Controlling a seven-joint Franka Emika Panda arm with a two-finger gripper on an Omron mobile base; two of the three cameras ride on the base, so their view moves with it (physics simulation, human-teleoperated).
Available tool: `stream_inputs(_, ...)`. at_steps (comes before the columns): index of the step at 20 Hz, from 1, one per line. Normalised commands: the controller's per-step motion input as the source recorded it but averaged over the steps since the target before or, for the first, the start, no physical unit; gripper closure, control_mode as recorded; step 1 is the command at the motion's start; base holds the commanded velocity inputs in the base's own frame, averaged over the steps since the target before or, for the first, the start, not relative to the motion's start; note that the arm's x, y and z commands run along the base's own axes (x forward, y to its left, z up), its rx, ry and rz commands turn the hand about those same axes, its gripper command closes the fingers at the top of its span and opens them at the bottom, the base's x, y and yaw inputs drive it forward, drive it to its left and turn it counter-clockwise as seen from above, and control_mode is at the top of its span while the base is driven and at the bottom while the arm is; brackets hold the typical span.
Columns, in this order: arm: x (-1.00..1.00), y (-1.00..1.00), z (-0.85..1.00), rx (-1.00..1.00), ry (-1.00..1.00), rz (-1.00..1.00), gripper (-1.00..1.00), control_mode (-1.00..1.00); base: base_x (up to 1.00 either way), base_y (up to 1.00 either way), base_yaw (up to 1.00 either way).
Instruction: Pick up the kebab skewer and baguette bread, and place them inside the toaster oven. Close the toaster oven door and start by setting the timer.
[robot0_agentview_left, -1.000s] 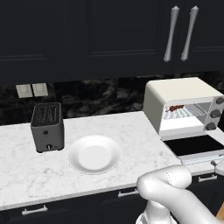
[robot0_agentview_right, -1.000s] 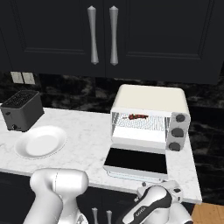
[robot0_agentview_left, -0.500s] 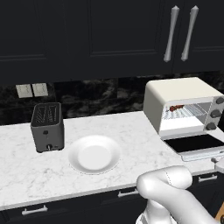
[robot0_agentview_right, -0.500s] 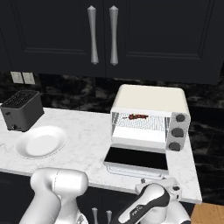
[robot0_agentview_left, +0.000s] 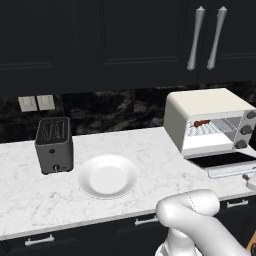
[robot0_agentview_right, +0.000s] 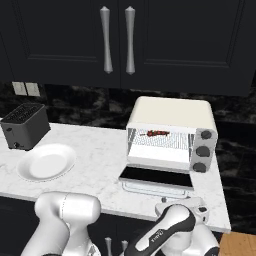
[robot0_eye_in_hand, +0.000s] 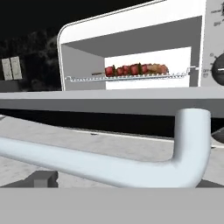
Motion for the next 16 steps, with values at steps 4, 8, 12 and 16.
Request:
stream_inputs(4,0.16,0.38,0.52,0.0,-0.01,-0.01,-1.0,-1.0,0.0,0.0,0.0)
stream_inputs(8,0.24,0.42,0.58,0.0,-0.03,-0.02,-1.0,-1.0,0.0,0.0,0.0)
stream_inputs(12,0.29,0.39,0.61,0.0,-0.04,-0.02,-1.0,-1.0,0.0,0.0,0.0)
stream_inputs(16,0.33,0.37,0.62,0.0,-0.06,-0.04,-1.0,-1.0,0.0,0.0,0.0)
